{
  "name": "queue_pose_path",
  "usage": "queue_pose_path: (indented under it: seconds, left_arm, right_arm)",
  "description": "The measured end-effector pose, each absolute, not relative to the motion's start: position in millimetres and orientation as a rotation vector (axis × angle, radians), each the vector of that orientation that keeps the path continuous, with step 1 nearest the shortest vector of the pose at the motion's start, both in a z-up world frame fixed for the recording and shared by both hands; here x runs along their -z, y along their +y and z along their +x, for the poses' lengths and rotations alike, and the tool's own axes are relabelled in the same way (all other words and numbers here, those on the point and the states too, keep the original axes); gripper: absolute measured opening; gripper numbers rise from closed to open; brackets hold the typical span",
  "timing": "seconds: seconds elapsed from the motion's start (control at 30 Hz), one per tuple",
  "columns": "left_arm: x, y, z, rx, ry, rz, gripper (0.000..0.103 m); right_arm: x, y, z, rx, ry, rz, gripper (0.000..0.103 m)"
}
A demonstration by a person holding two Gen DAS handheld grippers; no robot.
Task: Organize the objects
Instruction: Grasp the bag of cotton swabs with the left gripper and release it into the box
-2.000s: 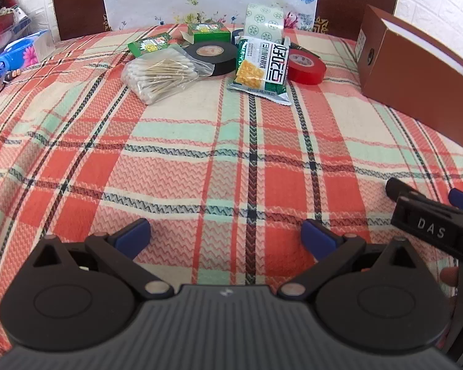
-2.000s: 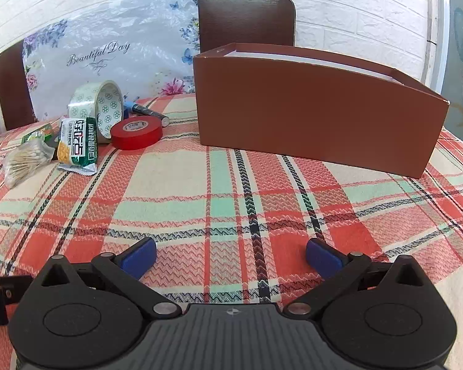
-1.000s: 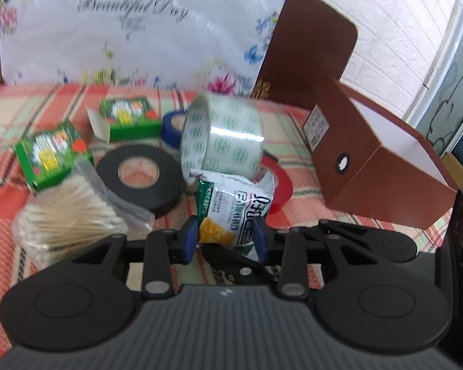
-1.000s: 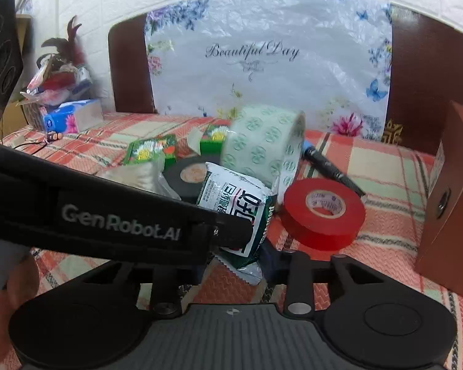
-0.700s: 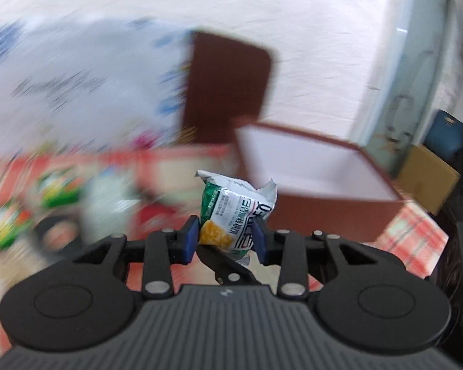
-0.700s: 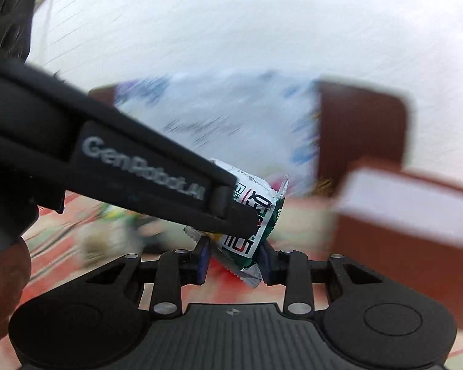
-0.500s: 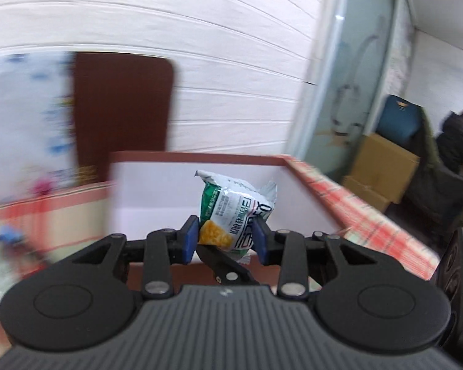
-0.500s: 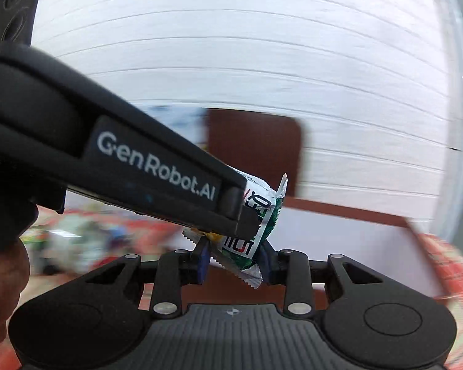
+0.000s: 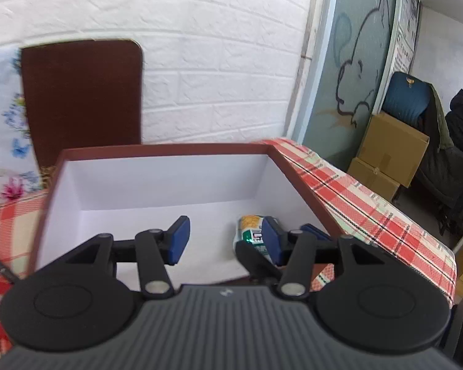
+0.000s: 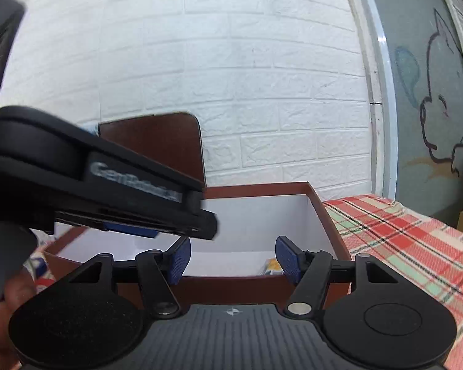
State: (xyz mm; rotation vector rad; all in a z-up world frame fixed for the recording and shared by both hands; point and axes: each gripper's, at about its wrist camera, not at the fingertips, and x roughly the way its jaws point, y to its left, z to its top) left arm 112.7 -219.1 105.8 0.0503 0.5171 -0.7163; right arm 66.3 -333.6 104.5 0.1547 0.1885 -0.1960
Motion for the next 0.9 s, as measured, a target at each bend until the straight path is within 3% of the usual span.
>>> queue_pose_path:
  seconds: [0.13,0.33,0.37,0.47,0.73,0.87,0.9]
  left_arm:
    - [-99,-166,88,0.654,0.505,0.029,0.062]
    - [-38,-54,77,0.386,0.633,0.037,0.063]
    - [-27,-32,79,0.319,0.669,0.028,0.062]
    - [-8,37,82,0.181,0.724,-0.052,0.062]
    - [-12,161,111,-0.027,0.683,-0.235,0.063]
    - [-37,175,148,0.066,0.643,-0.284,0.089]
    - [-41,169,159,0.109,0.635,-0.254,0.091]
  right_arm:
    - [-102,-316,53,0.107,0.233,0.198,0.063]
    - [-43,-226,66,-0.187,0.609,0.196,0.062]
    - [-46,-200,52,-0.192,0.592,0.116,0.067]
    - [-61,-162,68,-0.328,0.619,0.037,0.067]
    - [-60,-60,122,-0.522,0.601,-0.096,0.075]
    - [-61,-36,144,-0.528,0.608,-0.085,0.088]
    - [-62,-31,151,-0.52,0.614,-0.076,0.089]
